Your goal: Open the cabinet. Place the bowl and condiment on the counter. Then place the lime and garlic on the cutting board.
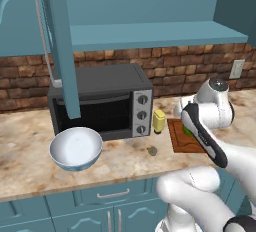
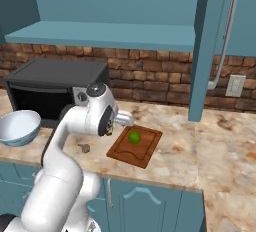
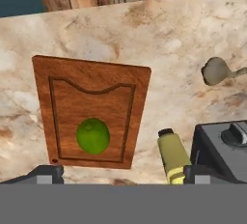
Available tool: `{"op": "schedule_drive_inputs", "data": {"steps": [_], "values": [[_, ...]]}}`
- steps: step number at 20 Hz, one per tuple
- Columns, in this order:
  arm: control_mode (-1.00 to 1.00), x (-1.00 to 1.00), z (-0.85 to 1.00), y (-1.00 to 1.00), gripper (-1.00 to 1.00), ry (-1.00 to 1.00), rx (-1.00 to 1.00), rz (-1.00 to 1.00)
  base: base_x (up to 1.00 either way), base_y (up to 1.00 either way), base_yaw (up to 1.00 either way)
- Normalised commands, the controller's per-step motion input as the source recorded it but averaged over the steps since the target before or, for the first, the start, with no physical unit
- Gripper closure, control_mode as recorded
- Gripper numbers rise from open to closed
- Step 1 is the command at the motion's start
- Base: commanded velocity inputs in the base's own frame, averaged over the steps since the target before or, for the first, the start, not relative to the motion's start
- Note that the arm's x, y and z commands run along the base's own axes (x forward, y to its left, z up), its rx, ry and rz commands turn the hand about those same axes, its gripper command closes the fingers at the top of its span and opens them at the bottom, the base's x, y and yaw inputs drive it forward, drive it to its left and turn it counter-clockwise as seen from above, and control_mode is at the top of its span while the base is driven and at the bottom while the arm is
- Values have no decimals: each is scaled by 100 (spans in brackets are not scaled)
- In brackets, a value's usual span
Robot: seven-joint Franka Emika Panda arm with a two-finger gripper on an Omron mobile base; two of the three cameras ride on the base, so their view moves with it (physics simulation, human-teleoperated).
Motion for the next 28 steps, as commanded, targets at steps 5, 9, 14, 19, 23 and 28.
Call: {"op": "schedule_drive_inputs", "data": {"steps": [5, 9, 14, 19, 23, 28], "values": [[-100, -64, 3, 87, -100, 1, 1, -3, 0, 0, 0], [-100, -30, -1, 82, -100, 0, 0, -1, 0, 0, 0], [-100, 6, -11, 51, -100, 0, 0, 0, 0, 0, 0], [-100, 9, -37, 21, -100, 0, 2, 0, 0, 0, 0], [-100, 0, -58, 16, -100, 1, 6, 0, 0, 0, 0], [-100, 15, -58, 8, -100, 4, 6, 0, 0, 0, 0]]}}
